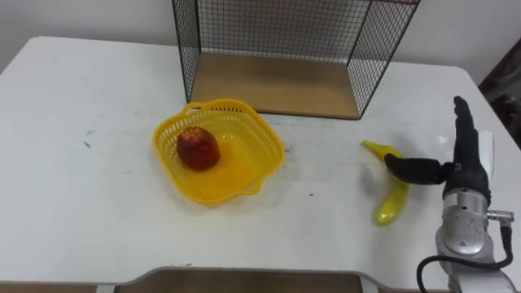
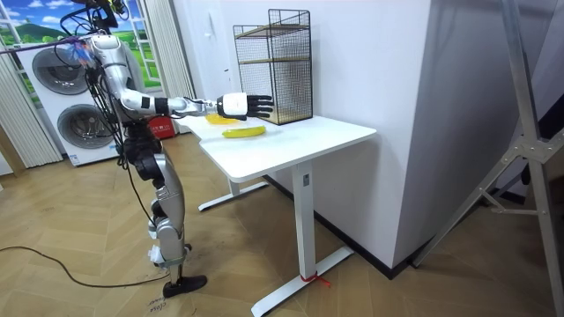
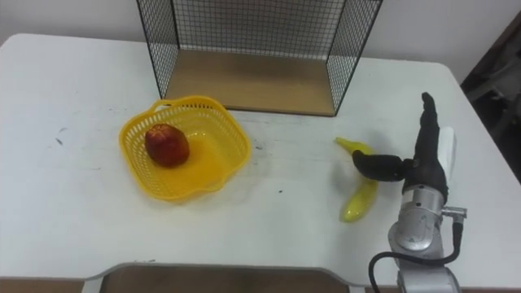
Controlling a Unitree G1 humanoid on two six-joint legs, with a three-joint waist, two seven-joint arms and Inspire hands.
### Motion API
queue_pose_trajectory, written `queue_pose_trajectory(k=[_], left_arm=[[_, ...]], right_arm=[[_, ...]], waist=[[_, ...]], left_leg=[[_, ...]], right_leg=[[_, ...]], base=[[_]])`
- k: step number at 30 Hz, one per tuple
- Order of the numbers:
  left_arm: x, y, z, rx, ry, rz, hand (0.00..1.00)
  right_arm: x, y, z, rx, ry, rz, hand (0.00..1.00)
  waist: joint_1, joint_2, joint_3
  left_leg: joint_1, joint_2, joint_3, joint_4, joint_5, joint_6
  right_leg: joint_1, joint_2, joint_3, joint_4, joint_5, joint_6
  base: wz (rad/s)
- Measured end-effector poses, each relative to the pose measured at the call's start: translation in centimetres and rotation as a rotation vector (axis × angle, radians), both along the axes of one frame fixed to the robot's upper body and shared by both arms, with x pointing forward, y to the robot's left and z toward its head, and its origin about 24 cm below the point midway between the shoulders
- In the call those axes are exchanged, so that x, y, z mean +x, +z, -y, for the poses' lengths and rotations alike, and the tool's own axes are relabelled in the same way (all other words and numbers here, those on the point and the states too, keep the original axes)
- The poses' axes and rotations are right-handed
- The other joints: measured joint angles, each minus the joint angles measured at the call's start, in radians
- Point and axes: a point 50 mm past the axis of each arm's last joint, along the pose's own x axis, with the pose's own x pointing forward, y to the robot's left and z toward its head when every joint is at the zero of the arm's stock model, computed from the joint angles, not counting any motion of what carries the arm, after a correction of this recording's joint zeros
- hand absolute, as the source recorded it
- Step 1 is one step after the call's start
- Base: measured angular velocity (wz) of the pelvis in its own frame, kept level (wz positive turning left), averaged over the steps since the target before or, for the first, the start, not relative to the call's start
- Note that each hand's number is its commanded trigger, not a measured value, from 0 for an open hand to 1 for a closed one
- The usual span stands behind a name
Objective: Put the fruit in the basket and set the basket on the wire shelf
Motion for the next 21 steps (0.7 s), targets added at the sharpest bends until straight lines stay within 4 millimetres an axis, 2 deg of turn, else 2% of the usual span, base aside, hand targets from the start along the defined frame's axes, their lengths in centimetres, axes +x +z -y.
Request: queue_pose_trajectory(k=[5,12,15,17,21], left_arm=[[-0.2,0.0,-0.1,0.002,-0.001,-0.015,0.0],[-0.1,0.1,-0.2,0.014,0.001,-0.016,0.0],[-0.5,0.1,-0.2,0.023,0.004,-0.024,0.0],[-0.4,0.2,-0.2,0.027,0.003,-0.019,0.0],[-0.5,0.2,-0.3,0.039,0.005,-0.014,0.0]], right_arm=[[0.1,-0.3,-0.1,0.017,0.024,-0.024,0.0],[-0.2,-3.3,0.4,0.063,0.052,-0.213,0.0],[-0.3,-3.4,0.4,0.07,0.064,-0.221,0.0],[-0.2,-3.5,0.4,0.076,0.078,-0.228,0.0],[-0.3,-4.0,0.4,0.083,0.107,-0.264,0.0]], waist=[[0.001,-0.006,0.0023],[-0.001,-0.013,0.0088],[-0.009,-0.011,0.0107],[-0.009,-0.01,0.0112],[-0.01,-0.018,0.006]], left_leg=[[0.0,0.0,-0.002,0.003,0.0,0.0],[-0.001,0.0,-0.003,0.003,0.0,0.0],[-0.002,0.0,-0.003,0.002,0.0,0.0],[-0.002,0.0,-0.003,0.002,0.0,0.0],[-0.002,0.0,-0.004,0.003,0.0,0.0]], right_leg=[[0.001,0.0,-0.001,0.001,0.0,0.0],[0.002,0.0,-0.002,0.001,0.0,0.0],[0.001,0.0,-0.002,0.0,0.0,0.0],[0.001,0.0,-0.002,0.0,0.0,0.0],[0.002,0.0,-0.001,0.0,0.0,0.0]], base=[[0.0],[0.0],[0.0],[0.0],[0.0]])
